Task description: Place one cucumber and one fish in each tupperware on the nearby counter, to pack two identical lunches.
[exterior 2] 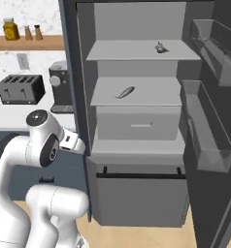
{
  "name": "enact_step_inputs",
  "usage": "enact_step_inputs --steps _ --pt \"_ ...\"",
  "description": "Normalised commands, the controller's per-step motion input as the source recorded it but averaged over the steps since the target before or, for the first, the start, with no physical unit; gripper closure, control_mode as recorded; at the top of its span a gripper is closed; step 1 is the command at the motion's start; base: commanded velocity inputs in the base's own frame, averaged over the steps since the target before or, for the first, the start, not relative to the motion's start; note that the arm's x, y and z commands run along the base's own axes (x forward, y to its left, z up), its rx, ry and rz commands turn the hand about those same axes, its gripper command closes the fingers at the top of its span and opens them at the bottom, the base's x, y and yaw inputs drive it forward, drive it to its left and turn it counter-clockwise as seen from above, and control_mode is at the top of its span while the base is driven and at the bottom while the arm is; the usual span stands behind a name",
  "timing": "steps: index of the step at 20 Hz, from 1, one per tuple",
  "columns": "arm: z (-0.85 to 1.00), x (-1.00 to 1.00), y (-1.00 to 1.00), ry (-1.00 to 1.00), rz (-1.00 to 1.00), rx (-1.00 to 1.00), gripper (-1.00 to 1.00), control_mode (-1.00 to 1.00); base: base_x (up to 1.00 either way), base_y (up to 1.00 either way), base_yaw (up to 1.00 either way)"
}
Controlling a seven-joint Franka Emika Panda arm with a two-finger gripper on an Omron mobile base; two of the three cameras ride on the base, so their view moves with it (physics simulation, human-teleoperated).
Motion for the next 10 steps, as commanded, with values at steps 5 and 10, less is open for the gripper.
enact_step_inputs --steps 5,10 --pt "0.0 0.0 0.0 0.0 0.0 0.0 -1.0 1.0 0.75 -0.47 0.05" --pt "0.0 0.0 0.0 0.0 0.0 0.0 -1.0 1.0 0.68 -0.32 0.09"
